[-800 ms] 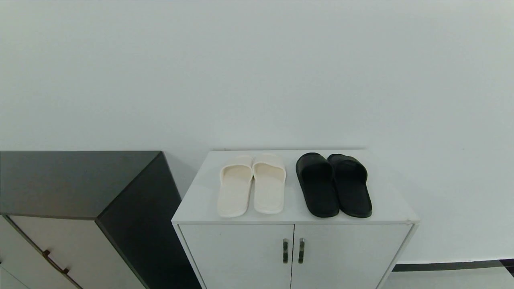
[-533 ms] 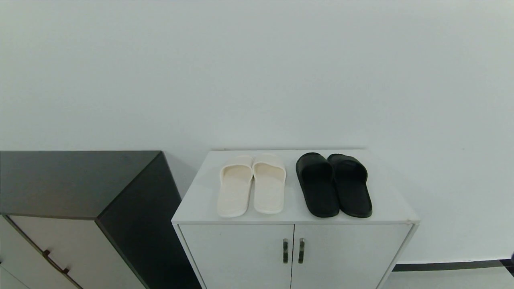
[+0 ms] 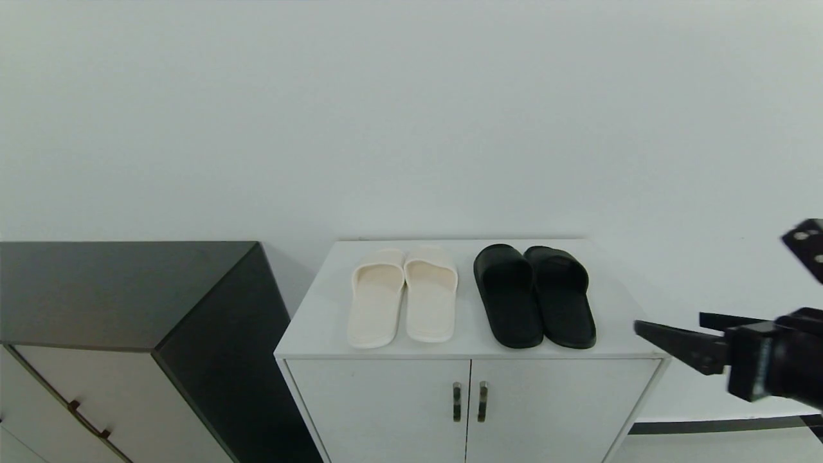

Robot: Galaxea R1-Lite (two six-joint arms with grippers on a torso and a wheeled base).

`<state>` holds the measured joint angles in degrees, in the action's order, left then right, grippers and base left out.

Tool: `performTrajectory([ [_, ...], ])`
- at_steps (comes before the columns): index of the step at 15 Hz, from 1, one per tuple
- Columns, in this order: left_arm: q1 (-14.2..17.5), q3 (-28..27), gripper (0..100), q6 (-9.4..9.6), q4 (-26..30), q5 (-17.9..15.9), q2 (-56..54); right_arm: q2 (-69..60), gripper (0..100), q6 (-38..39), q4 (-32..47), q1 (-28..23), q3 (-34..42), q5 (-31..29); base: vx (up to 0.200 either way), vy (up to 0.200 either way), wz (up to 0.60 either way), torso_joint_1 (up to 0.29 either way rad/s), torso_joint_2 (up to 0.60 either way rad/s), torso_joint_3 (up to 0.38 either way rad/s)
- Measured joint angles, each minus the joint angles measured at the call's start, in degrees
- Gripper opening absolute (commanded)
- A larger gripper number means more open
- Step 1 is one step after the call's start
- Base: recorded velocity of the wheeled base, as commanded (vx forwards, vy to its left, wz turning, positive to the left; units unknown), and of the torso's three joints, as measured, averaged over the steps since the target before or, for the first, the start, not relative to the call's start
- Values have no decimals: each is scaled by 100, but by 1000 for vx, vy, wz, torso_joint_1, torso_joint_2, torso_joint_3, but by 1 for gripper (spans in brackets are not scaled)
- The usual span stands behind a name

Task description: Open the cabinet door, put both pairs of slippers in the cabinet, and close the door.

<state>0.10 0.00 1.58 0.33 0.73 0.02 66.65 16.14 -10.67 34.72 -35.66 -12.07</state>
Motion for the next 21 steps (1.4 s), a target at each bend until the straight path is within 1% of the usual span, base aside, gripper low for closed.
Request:
performTrajectory([
  [3,6,0,0,0,2,2,0,942,100,35,-624,295,-315,-457,0,0,0,0,0,0],
  [5,-7,0,0,-2,0,2,0,1515,100,30,-1015,395,-535,-613,0,0,0,0,0,0],
  [7,0,0,0,0,0,2,0,2065,100,17,-1353,423,-780,-857,0,0,0,0,0,0],
  [9,0,0,0,0,0,2,0,2643,100,-22,-1855,441,-1003,-1125,0,0,0,0,0,0],
  [14,0,0,0,0,0,2,0,3644,100,-495,-2981,423,-1130,-1535,0,0,0,0,0,0],
  [17,0,0,0,0,2,2,0,4094,100,-600,-3272,373,-1241,-1691,0,0,0,0,0,0],
  [21,0,0,0,2,2,2,0,4656,100,-605,-3299,205,-1713,-1935,0,0,0,0,0,0],
])
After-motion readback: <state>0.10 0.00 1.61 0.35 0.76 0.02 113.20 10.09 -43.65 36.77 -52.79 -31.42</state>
